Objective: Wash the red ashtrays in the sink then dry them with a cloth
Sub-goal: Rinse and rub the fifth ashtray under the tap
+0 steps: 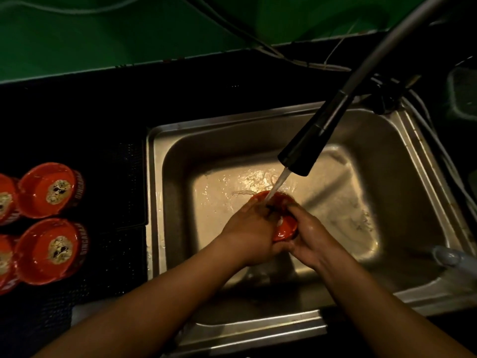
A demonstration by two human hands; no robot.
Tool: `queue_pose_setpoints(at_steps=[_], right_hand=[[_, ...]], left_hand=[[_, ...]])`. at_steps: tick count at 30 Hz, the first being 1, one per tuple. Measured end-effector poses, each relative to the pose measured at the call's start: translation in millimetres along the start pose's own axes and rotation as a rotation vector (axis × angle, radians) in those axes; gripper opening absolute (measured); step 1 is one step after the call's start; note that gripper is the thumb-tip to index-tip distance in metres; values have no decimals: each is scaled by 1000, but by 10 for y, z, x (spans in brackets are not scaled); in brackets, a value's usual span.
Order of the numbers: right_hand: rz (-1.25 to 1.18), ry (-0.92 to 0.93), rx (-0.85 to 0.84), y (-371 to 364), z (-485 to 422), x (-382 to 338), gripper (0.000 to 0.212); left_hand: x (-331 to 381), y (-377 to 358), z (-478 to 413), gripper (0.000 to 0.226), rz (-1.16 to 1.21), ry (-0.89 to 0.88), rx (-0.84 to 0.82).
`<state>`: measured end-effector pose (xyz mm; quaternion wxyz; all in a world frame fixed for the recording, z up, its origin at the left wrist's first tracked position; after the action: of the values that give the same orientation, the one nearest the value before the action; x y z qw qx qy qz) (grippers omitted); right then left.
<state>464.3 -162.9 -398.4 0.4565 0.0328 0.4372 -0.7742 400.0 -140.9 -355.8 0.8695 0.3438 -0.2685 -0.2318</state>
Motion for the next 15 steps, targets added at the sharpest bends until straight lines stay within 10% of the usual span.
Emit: queue_pose_setpoints(at_steps=[15], right_hand=[[-69,-12,69,-54,-164,-179,44]], left_hand=[[-149,123,133,38,329,-77,367]])
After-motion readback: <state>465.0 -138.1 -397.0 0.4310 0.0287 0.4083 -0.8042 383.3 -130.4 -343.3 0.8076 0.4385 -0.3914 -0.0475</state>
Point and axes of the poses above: each hand's wrist, its own z-axis away from the middle knuckle, its own y-axis out of the back of the hand, x = y × z, the point moved 9 cm from there along -z, towards the middle knuckle, and after that the axes turned 14 degrees about -x, right-handed, at the moved point
